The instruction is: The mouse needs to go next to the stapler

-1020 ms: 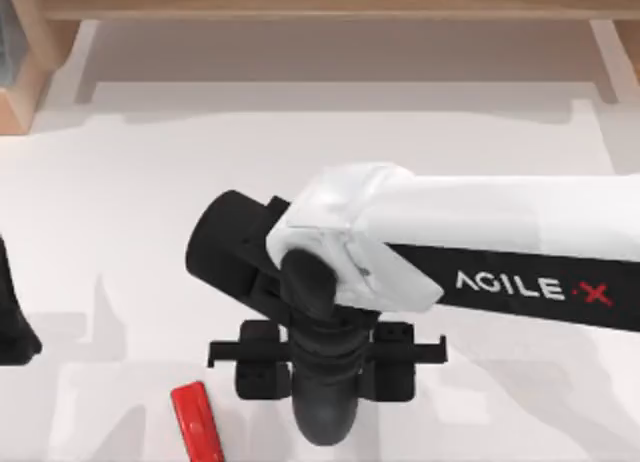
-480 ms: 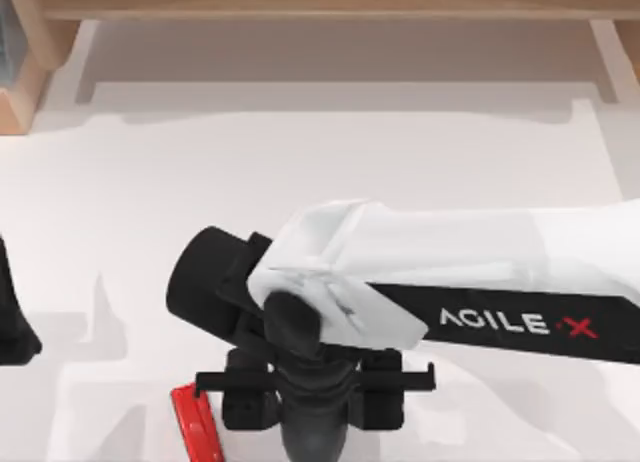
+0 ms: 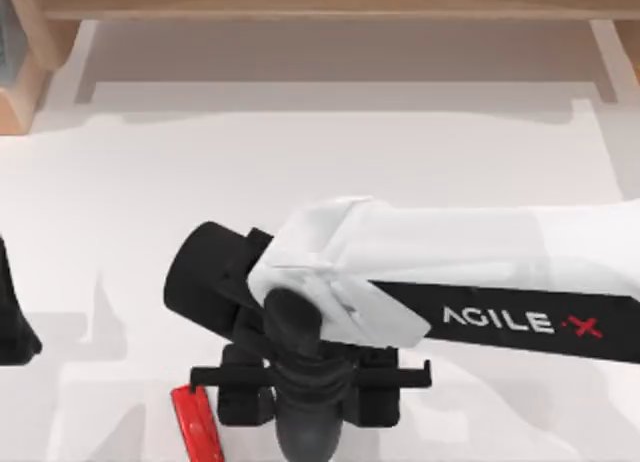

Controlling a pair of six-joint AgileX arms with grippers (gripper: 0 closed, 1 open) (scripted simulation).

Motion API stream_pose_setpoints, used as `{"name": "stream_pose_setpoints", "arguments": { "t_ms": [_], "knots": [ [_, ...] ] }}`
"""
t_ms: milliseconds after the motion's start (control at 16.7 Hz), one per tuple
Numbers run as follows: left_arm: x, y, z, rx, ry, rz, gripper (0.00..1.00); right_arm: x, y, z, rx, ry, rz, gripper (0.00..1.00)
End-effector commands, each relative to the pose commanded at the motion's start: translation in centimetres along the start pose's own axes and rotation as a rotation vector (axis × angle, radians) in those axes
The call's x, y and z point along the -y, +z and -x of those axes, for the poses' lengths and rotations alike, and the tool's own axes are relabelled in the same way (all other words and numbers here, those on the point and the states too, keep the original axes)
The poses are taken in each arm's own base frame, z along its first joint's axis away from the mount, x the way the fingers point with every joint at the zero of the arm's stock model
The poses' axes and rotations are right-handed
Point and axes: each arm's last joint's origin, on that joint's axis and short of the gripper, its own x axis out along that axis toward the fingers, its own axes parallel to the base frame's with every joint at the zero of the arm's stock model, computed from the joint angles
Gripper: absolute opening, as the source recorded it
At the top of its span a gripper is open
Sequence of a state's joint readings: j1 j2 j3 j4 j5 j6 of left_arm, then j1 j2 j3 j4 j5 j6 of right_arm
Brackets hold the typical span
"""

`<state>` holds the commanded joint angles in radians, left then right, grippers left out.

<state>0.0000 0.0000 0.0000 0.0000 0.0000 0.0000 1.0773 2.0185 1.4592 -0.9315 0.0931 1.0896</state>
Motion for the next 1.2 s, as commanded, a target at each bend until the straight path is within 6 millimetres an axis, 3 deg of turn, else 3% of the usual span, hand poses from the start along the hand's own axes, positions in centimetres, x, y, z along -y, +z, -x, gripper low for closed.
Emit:
{"name": "stream_pose_setpoints", "arguments": {
  "t_ms": [600, 1200],
  "knots": [
    [0.0, 0.0, 0.0, 0.000, 0.000, 0.000, 1.00, -0.2, 0.1, 0.2, 0.017, 0.029, -0.001, 0.00],
    [0.0, 0.0, 0.0, 0.000, 0.000, 0.000, 1.00, 0.2, -0.3, -2.2, -0.016, -0.031, 0.006, 0.00]
  ]
}}
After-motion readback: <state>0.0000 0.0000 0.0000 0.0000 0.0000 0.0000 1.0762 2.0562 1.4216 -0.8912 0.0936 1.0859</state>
